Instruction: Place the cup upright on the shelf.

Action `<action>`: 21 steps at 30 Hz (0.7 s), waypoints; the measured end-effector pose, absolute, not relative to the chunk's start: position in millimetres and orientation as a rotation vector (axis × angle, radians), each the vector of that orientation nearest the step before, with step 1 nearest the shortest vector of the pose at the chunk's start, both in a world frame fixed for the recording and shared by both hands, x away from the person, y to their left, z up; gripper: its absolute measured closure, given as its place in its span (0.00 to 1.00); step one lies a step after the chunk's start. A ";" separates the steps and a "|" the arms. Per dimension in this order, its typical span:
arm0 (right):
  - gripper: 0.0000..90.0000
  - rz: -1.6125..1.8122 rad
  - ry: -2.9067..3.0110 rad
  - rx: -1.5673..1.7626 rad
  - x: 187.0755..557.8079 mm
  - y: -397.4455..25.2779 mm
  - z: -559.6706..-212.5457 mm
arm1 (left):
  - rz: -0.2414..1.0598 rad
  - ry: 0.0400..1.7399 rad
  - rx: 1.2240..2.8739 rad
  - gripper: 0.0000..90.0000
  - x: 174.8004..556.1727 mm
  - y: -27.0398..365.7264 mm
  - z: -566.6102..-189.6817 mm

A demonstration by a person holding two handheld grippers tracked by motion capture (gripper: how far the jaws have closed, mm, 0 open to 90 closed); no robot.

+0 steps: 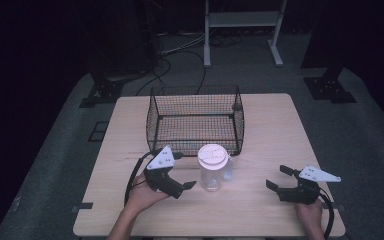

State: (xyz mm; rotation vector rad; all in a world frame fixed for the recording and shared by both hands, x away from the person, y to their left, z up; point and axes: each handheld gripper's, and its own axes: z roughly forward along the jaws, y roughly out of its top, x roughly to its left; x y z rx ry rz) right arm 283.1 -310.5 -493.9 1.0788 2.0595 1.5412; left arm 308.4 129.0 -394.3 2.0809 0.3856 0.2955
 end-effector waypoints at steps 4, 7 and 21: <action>0.14 1.545 2.059 1.077 283.1 -310.6 -493.9 | 0.298 0.368 2.089 0.01 310.0 121.9 -393.1; 0.14 1.547 2.059 1.077 283.1 -310.6 -493.8 | 0.278 0.363 2.093 0.01 312.4 115.9 -392.8; 0.14 1.574 2.053 1.077 283.4 -312.2 -493.7 | 0.221 0.363 2.132 0.01 324.8 97.9 -393.5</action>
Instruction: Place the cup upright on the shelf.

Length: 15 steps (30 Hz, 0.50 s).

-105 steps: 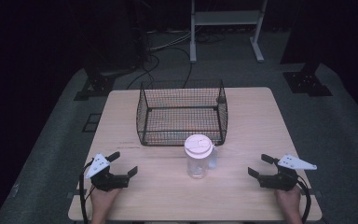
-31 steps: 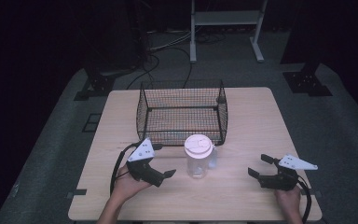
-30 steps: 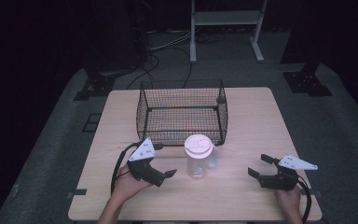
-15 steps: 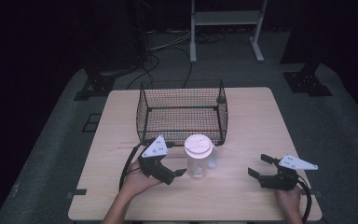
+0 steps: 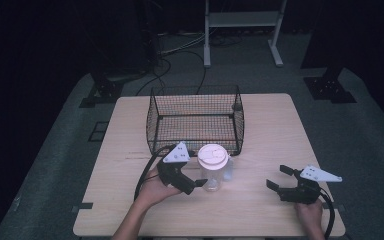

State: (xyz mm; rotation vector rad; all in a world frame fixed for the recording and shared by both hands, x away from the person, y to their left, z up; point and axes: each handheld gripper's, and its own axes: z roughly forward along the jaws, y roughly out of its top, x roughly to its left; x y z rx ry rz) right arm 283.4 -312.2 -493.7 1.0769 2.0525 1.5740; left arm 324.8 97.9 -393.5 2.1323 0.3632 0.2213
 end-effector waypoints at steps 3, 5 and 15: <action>0.14 1.576 2.053 1.077 283.4 -312.2 -493.7 | 0.215 0.360 2.138 0.01 327.9 93.5 -393.3; 0.14 1.577 2.054 1.078 283.6 -312.2 -493.7 | 0.197 0.362 2.143 0.01 330.3 90.5 -393.0; 0.14 1.577 2.064 1.070 283.9 -311.8 -493.8 | 0.153 0.372 2.160 0.01 339.7 79.4 -392.6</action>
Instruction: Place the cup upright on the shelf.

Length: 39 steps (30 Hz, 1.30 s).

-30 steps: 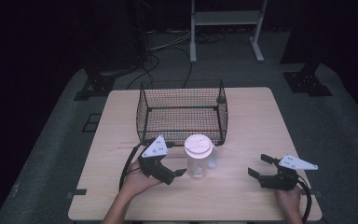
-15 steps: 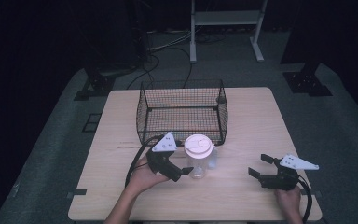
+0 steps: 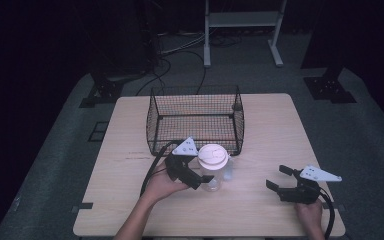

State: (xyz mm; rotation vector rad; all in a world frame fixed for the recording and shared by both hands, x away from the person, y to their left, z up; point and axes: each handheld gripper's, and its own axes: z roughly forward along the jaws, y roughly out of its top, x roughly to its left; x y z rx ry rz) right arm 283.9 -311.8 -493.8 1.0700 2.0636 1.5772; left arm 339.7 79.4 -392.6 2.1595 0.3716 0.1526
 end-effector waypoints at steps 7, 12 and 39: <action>0.14 1.579 2.066 1.072 283.9 -311.8 -493.8 | 0.145 0.366 2.170 0.01 345.3 71.0 -390.4; 0.14 1.582 2.071 1.065 283.9 -311.5 -493.8 | 0.151 0.371 2.182 0.01 347.9 65.0 -390.4; 0.14 1.586 2.069 1.063 283.6 -311.6 -493.4 | 0.164 0.340 2.238 0.06 350.8 52.2 -385.4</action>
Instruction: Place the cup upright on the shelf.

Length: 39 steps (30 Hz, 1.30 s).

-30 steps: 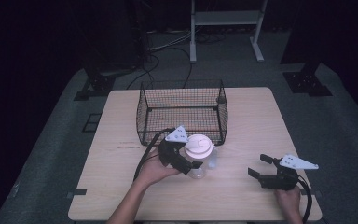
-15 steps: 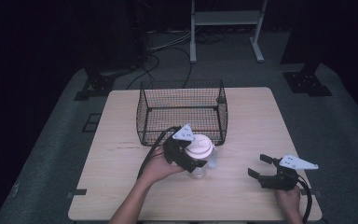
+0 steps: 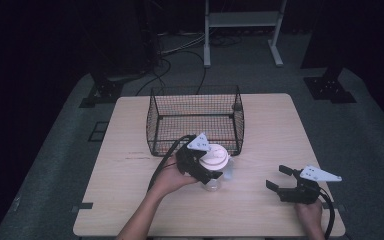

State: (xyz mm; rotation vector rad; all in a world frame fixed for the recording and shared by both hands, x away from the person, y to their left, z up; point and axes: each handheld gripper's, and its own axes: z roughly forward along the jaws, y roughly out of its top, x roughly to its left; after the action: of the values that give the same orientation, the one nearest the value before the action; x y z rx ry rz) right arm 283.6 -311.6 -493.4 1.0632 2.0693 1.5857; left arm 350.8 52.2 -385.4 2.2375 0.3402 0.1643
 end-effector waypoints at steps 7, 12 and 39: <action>0.14 1.586 2.066 1.060 283.8 -312.0 -493.4 | 0.156 0.346 2.243 0.06 351.4 54.5 -376.8; 0.14 1.586 2.066 1.061 283.9 -312.1 -493.5 | 0.162 0.328 2.250 0.06 352.6 57.3 -360.2; 0.14 1.585 2.064 1.063 284.2 -311.9 -493.6 | 0.174 0.291 2.241 0.06 368.5 68.3 -276.1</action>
State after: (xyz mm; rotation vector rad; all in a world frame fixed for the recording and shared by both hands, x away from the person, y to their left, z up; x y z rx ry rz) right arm 284.2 -311.9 -493.6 1.0629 2.0639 1.5853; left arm 368.5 68.3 -276.1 2.2411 0.2908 0.1743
